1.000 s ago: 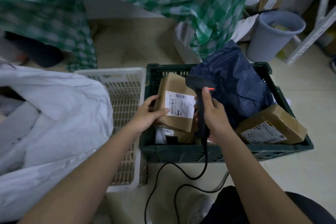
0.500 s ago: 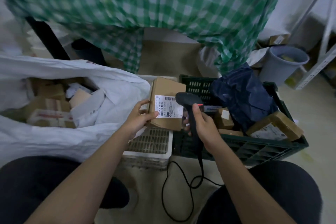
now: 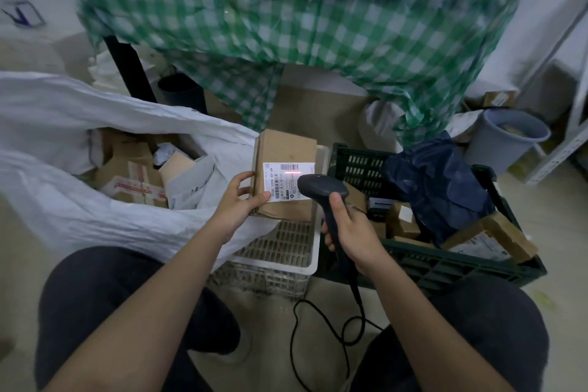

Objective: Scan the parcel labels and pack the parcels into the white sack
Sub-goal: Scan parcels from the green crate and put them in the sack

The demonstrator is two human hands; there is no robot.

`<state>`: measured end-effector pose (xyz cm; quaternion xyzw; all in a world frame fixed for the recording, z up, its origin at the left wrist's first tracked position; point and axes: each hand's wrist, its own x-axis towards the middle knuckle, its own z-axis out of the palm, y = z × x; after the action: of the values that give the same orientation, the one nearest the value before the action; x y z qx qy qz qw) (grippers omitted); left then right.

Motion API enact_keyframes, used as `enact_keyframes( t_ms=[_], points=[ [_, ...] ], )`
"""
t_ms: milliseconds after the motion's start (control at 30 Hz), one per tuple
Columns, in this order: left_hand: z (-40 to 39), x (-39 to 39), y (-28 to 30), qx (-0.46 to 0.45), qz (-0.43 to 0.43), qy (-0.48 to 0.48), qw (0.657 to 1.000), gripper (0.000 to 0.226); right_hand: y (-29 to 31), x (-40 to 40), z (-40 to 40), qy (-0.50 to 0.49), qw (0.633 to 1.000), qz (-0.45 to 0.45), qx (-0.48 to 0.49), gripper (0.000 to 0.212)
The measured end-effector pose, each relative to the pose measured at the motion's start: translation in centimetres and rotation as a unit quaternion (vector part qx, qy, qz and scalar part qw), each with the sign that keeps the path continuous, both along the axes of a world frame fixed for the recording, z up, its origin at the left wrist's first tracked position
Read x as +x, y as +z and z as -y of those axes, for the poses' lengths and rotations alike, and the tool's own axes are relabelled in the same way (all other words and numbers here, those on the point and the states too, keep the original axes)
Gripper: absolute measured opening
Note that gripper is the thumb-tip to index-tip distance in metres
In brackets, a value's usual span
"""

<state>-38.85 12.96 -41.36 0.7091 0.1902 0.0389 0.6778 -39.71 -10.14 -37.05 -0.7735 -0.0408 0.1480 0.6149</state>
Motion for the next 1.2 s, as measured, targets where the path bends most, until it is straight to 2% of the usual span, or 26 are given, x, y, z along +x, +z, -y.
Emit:
enact_keyframes(
  t_ms=[233, 500, 633, 700, 767, 833, 900, 933, 1000, 1067, 1133, 1200],
  points=[
    [-1.4, -0.4, 0.5, 0.005, 0.01, 0.005, 1.0, 0.058, 0.8, 0.6, -1.2, 0.019, 1.0, 0.012, 0.0, 0.06],
    [-3.0, -1.1, 2.3, 0.041, 0.036, 0.026, 0.998, 0.06, 1.4, 1.5, -3.6, 0.024, 0.999, 0.007, 0.028, 0.053],
    [-6.1, -1.2, 4.6, 0.129, 0.075, 0.059, 0.987, 0.062, 1.9, 3.1, -6.8, -0.004, 0.997, 0.012, 0.071, 0.053],
    [-8.5, -1.4, 5.9, 0.21, 0.094, 0.072, 0.971, 0.064, 2.0, 4.1, -8.7, -0.004, 0.997, 0.007, 0.077, 0.056],
    [-11.2, -1.8, 7.4, 0.337, 0.082, 0.068, 0.935, 0.065, 2.2, 4.9, -10.6, 0.006, 0.997, 0.003, 0.079, 0.054],
    [-13.8, -2.2, 8.8, 0.505, 0.052, 0.043, 0.86, 0.065, 2.4, 5.6, -12.4, 0.014, 0.996, -0.006, 0.086, 0.05],
    [-15.8, -2.0, 10.2, 0.638, -0.007, 0.0, 0.77, 0.064, 2.6, 6.2, -14.1, 0.025, 0.996, -0.011, 0.086, 0.049],
    [-16.6, -1.7, 10.6, 0.687, -0.042, -0.027, 0.725, 0.064, 2.6, 6.5, -14.9, 0.032, 0.996, -0.014, 0.085, 0.048],
    [-18.3, -1.1, 11.0, 0.745, -0.097, -0.069, 0.657, 0.062, 2.4, 7.2, -16.4, 0.046, 0.995, -0.016, 0.082, 0.049],
    [-19.9, -0.4, 10.5, 0.795, -0.112, -0.064, 0.592, 0.061, 2.2, 8.0, -17.7, 0.057, 0.996, -0.014, 0.071, 0.051],
    [-21.5, 0.3, 9.6, 0.809, -0.121, -0.004, 0.575, 0.058, 2.0, 9.0, -19.1, 0.067, 0.995, -0.011, 0.066, 0.053],
    [-22.3, 0.7, 8.7, 0.785, -0.221, 0.004, 0.579, 0.055, 1.6, 9.9, -20.3, 0.074, 0.995, -0.013, 0.066, 0.054]
  ],
)
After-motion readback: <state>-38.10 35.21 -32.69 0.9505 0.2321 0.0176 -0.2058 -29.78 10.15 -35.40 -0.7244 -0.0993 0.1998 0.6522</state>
